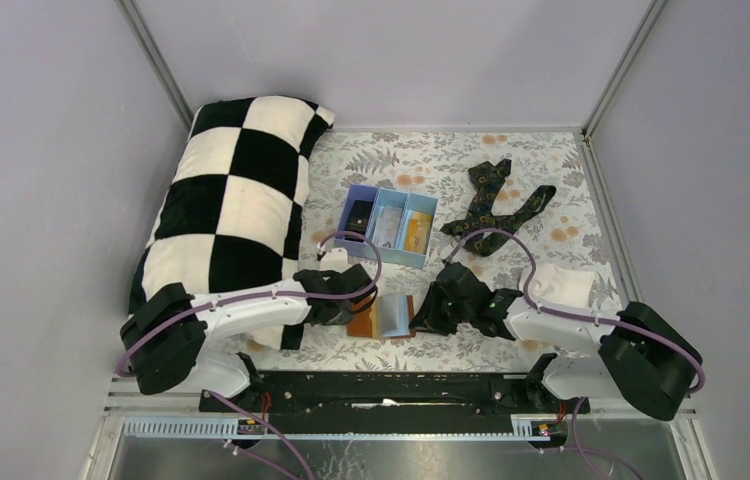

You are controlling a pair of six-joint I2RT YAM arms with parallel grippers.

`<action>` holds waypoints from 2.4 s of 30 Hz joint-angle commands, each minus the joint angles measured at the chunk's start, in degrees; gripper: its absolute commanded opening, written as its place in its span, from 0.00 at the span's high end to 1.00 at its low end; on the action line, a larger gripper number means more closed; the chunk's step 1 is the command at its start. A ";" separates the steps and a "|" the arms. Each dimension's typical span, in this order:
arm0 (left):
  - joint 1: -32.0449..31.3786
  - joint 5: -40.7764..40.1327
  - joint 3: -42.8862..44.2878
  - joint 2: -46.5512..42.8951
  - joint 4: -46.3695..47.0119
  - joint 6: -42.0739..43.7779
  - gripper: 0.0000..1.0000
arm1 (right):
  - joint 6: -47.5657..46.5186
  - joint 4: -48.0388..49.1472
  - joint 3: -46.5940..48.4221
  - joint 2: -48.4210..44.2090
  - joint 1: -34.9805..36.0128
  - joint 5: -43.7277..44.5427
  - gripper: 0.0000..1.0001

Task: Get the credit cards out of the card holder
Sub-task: Open the card holder at the center of the board.

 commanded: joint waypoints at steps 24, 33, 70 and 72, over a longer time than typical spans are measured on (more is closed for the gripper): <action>-1.32 13.87 0.23 7.96 18.43 14.29 1.00 | 0.36 19.53 0.56 6.32 1.56 -0.71 0.76; -3.03 15.13 0.81 8.74 19.60 14.64 1.00 | 0.10 18.35 2.17 4.26 2.11 -1.04 0.77; -2.38 9.93 0.66 -21.80 5.31 9.67 0.09 | -2.36 19.44 10.28 12.83 7.13 -1.11 0.63; -2.18 9.23 0.56 -23.86 4.54 8.96 0.10 | -2.65 18.67 11.79 14.58 7.97 -0.98 0.66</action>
